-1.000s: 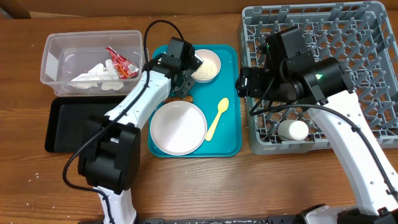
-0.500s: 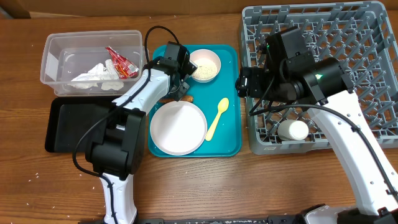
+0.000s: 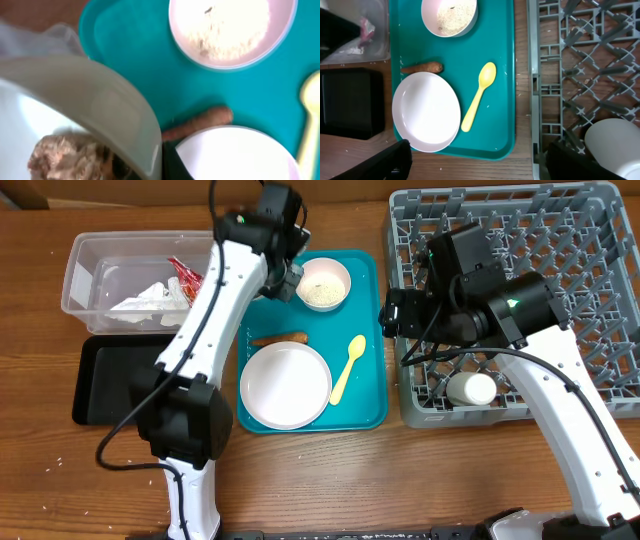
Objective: Sort waste into correct bins and load items into the dishwasher
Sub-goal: 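Tip the white bowl over the black tray to dump the scraps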
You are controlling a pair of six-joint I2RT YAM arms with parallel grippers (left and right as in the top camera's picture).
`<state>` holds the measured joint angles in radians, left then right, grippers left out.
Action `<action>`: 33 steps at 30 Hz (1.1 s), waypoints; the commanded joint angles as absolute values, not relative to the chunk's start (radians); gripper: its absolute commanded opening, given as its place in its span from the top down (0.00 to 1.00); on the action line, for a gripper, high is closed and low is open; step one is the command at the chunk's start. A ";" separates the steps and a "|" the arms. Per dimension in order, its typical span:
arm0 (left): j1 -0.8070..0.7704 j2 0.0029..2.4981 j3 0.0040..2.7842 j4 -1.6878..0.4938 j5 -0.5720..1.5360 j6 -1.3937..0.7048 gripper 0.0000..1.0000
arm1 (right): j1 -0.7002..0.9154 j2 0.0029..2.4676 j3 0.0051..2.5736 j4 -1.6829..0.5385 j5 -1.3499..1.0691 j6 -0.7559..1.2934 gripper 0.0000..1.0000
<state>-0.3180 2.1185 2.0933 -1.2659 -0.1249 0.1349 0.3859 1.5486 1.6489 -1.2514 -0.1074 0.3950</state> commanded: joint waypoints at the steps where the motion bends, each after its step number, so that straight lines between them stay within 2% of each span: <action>1: -0.284 2.111 2.329 -1.452 -0.130 -0.004 0.96 | 0.387 1.551 1.649 -1.260 -0.106 0.393 0.12; 5: -0.200 2.109 2.490 -1.689 0.010 -0.026 0.96 | 0.387 1.551 1.649 -1.266 -0.106 0.393 0.12; 9: -0.108 2.001 2.395 -1.690 0.134 -0.022 0.96 | 0.387 1.551 1.649 -1.277 -0.106 0.389 0.11; 13: -0.062 1.830 2.218 -1.673 0.161 0.019 0.95 | 0.387 1.551 1.649 -1.280 -0.095 0.389 0.11; 16: -0.036 1.686 2.025 -1.587 0.215 0.043 0.96 | 0.387 1.551 1.649 -1.281 -0.094 0.389 0.11; 18: 0.022 1.539 1.799 -1.463 0.308 0.065 0.96 | 0.387 1.551 1.649 -1.285 -0.094 0.389 0.11; 23: 0.303 1.341 1.372 -1.195 0.597 0.117 0.96 | 0.387 1.551 1.649 -1.289 -0.094 0.388 0.11; 27: 0.534 1.361 1.173 -1.036 0.902 0.181 0.96 | 0.387 1.551 1.649 -1.292 -0.094 0.389 0.11; 31: 0.649 1.454 1.060 -0.896 1.078 0.216 0.96 | 0.387 1.551 1.649 -1.301 -0.095 0.389 0.11; 33: 0.681 1.550 1.033 -0.847 1.231 0.265 0.96 | 0.387 1.551 1.649 -1.304 -0.095 0.389 0.11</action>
<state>0.6422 1.4502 1.0718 -0.8890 0.9150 0.1692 0.3862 1.5494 1.6470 -1.3022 -0.1001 0.3912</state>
